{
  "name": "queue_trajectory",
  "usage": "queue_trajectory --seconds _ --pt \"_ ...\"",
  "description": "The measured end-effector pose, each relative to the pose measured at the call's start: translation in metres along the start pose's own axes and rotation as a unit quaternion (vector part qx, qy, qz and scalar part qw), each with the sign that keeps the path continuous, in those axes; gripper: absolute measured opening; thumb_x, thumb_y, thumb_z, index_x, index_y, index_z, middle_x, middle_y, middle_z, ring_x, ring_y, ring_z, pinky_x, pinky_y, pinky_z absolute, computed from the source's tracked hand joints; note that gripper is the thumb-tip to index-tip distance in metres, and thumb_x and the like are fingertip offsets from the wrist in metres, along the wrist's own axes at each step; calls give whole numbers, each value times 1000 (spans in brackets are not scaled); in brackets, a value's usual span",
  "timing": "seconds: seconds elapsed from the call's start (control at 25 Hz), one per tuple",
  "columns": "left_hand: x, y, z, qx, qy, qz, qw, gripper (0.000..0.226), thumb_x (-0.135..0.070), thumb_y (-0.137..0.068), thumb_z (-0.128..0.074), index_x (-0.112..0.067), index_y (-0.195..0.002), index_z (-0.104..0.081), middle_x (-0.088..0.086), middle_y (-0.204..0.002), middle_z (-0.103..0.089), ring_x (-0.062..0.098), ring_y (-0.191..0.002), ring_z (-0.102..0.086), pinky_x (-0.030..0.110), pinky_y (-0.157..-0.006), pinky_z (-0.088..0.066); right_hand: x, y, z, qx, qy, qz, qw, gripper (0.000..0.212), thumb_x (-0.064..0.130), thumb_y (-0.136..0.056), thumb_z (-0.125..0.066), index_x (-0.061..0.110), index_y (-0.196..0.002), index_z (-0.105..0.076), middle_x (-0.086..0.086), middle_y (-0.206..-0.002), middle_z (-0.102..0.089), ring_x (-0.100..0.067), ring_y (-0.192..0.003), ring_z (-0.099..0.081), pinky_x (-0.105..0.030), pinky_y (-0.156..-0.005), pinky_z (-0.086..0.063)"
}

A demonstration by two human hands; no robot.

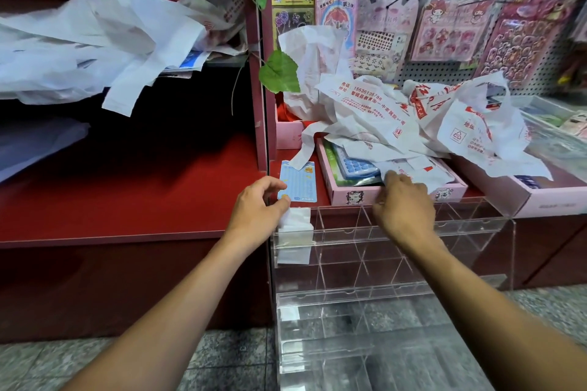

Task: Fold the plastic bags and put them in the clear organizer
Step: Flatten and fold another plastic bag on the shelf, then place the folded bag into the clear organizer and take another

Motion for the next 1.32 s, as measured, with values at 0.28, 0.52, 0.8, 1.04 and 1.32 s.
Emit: queue_trajectory --seconds 0.28,0.52,0.8,1.04,1.32 --pt "-12 -2 -1 -16 20 -7 1000 15 -12 -87 -69 -20 -100 -70 -10 -100 -67 8 -98 -61 22 -84 -44 -11 8 27 -107 -140 10 984 12 19 -97 -51 12 -98 -60 -9 -95 -66 -31 -81 -59 -37 -67 -46" --pt "-33 3 2 -45 51 -54 996 17 -3 -85 -67 -19 -86 -72 -4 -85 -72 11 -79 -65 25 -75 -51 34 17 46 -142 -302 106 937 2 15 -93 -50 14 -92 -51 -6 -91 -61 -26 -82 -55 -43 -70 -47" --pt "-44 7 -31 14 332 136 933 9 -25 -91 -67 -18 -91 -72 -1 -74 -71 15 -69 -66 27 -64 -53 117 58 48 5 -434 282 856 9 15 -78 -55 22 -77 -50 9 -67 -57 -16 -61 -53 -35 -60 -45" --pt "-24 9 15 -100 289 141 942 45 17 -78 -54 -15 -104 -70 11 -92 -70 19 -72 -65 28 -65 -54 111 51 33 34 -461 199 864 11 22 -86 -64 21 -97 -64 13 -91 -67 -9 -78 -63 -36 -70 -55" --pt "20 37 119 -198 279 157 926 45 13 -83 -55 -18 -113 -70 4 -100 -72 17 -82 -71 30 -72 -60 159 76 5 88 -221 373 897 46 35 -82 -67 23 -126 -64 3 -131 -62 -16 -124 -50 -30 -103 -39"
Point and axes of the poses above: each hand's wrist, its own y-axis away from the middle knuckle, its own z-axis out of the back of the hand, x = y × z, the point moved 8 cm from there along -y, towards the middle knuckle
